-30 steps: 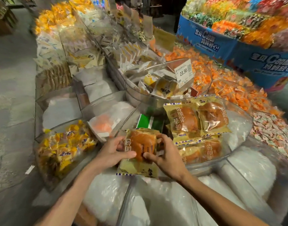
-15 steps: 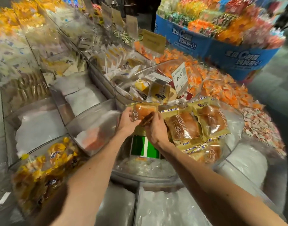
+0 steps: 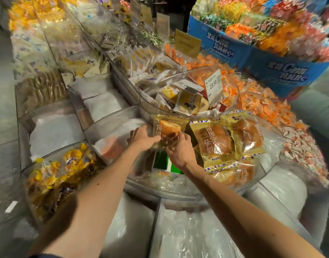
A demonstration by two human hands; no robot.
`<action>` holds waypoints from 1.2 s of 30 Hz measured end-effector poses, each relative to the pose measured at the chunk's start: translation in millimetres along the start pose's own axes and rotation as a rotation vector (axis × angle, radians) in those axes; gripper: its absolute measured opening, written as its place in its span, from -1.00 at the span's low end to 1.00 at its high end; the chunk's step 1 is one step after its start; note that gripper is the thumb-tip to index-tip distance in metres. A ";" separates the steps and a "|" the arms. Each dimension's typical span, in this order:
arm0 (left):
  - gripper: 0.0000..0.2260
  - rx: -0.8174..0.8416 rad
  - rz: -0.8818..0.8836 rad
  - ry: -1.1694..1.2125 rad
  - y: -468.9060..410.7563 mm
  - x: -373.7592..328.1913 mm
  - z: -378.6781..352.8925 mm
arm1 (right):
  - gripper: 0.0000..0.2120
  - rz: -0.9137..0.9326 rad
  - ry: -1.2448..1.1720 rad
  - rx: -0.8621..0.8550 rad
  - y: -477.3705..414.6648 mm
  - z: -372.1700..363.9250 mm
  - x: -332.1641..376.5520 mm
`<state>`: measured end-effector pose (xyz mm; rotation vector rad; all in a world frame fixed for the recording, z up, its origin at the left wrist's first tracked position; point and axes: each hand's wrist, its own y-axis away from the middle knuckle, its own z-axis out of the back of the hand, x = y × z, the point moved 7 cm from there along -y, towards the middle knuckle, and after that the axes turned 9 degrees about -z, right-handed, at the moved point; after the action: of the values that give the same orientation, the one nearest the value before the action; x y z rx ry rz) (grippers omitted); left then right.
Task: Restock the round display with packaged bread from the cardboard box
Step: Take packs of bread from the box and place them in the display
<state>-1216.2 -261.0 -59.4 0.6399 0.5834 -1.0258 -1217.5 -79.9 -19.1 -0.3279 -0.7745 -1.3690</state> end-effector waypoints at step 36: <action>-0.10 -1.748 1.528 1.033 916.2 448.3 -68.7 | -0.62 1.198 0.856 1.322 719.1 -530.0 18.4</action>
<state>-216.9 -132.0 -232.1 -0.2023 1.2222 1.3991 -371.9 -280.0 -227.2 0.7308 -0.4294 0.3210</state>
